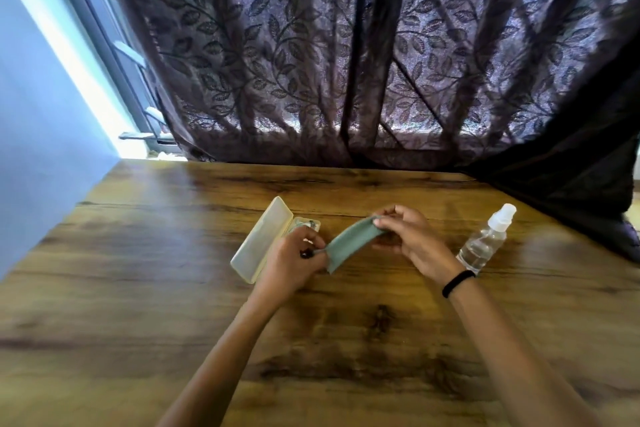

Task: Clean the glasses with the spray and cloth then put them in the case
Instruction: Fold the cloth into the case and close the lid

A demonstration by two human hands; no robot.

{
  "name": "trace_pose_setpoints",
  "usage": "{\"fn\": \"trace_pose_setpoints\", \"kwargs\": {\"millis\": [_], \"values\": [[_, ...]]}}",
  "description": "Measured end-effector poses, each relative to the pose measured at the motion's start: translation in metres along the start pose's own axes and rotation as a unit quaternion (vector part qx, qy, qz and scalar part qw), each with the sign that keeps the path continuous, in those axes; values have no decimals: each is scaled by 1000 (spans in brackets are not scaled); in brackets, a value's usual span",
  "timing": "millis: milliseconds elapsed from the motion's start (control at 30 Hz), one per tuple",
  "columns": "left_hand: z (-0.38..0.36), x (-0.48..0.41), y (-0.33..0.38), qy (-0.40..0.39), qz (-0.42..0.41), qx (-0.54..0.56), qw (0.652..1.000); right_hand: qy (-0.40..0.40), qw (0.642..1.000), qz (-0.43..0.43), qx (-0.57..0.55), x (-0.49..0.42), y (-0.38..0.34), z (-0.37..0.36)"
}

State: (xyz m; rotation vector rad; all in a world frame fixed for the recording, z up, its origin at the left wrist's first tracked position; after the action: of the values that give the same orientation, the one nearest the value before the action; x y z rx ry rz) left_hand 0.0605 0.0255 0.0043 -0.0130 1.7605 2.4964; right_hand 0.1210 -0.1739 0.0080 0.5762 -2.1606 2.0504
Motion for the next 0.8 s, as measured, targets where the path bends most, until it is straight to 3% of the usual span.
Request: {"fn": "trace_pose_setpoints", "kwargs": {"millis": [67,167,333,500,633,800], "values": [[17,11,-8,42,40,94,994,-42,999,9,-29,-11,-6,-23],[40,23,-16,87,62,122,987,-61,997,39,16,-27,-13,-54],[62,36,-24,138,83,50,986,-68,981,91,155,-43,-15,-97],[66,40,-26,145,98,-45,984,-35,921,183,342,-46,-17,-116],[62,41,-26,125,74,-140,979,-28,892,214,398,-48,-18,-123],[53,37,-27,96,89,-172,976,-16,873,201,444,-52,-14,-123]]}}
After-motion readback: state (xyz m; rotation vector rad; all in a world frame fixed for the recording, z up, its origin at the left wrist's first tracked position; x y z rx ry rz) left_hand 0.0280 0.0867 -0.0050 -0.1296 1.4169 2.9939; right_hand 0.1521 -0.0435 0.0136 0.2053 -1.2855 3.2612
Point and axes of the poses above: each hand's wrist, its own x-axis away from the middle knuckle, its own z-axis out of the back of the hand, y = z × x, the point moved 5 cm from there along -x, towards the middle knuckle, and after that the axes turned 4 degrees about -z, right-handed, at the moved point
